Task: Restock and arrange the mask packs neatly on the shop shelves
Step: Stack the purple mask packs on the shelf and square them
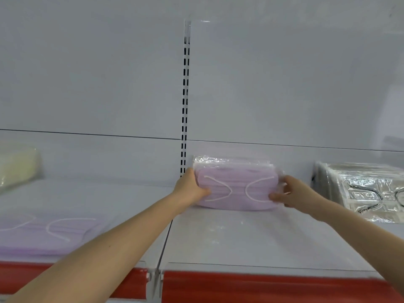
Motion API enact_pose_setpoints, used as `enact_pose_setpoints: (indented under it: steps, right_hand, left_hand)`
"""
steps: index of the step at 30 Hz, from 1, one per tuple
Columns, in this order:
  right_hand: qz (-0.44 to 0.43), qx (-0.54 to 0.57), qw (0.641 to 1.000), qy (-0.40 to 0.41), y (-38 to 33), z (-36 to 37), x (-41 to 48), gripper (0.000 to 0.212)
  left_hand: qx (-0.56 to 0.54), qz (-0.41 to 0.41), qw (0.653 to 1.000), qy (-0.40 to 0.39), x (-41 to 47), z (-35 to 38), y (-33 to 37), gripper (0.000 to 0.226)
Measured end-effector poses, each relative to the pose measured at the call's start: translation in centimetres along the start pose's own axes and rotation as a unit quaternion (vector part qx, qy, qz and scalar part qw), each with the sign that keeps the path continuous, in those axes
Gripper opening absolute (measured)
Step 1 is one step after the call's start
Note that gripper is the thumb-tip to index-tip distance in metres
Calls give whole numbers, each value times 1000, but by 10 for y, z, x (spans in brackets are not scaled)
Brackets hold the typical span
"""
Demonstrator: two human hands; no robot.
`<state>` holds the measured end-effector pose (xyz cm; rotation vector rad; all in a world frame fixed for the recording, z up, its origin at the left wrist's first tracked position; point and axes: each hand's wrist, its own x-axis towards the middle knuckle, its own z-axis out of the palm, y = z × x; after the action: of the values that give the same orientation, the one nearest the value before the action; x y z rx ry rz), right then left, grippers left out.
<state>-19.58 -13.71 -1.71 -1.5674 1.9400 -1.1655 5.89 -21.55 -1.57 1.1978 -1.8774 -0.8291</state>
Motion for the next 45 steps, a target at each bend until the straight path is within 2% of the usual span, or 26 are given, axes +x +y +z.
enact_pose_setpoints:
  steps: [3,5,8,10,13,17,19,24,27,29,33,36,38,41,45]
  right_hand:
    - [27,11,999,-22,5,3,-2,48]
    - [38,-3,999,-27,6,3,-3,53]
    - [28,-61,998,-4,6,7,-2,48]
    - [17,-106,994,22,4,9,1,47]
    - [9,-150,988,37,2,11,8,55]
    - [30,-116,993,23,5,8,11,68]
    - [41,-67,997,17,5,5,10,70]
    - [51,16,999,5,-7,0,6,46]
    - [61,3,998,-15,-11,0,4,21]
    - [65,-13,998,-20,-9,2,4,19]
    - [52,4,998,-24,-5,1,4,33]
    - [25,27,999,-2,-6,0,5,37]
    - [26,8,1000,-7,-6,1,3,43]
    - [38,-43,998,-15,-5,1,1,46]
    - [60,-54,997,-16,-6,-2,-5,56]
  left_hand:
    - [37,-43,998,-7,-2,-1,-7,40]
    - [70,-44,996,-31,-3,0,-9,24]
    - [129,-33,990,-44,-3,2,-11,37]
    - [146,-32,988,-32,1,3,-12,24]
    - [158,-30,987,-26,2,1,-9,38]
    - [176,-34,983,-49,1,-1,-6,24]
    - [156,-34,985,-58,2,0,-7,28]
    - [114,-45,992,-37,4,2,-3,30]
    - [93,-55,994,-32,7,3,-2,25]
    - [107,-56,992,-37,6,3,-3,19]
    - [126,-44,990,-53,6,3,-8,18]
    - [129,-41,989,-62,8,3,-10,21]
    - [137,-40,987,-70,6,4,-9,19]
    - [135,-59,986,-80,5,3,-8,27]
    - [178,-65,977,-99,-4,-1,-1,8]
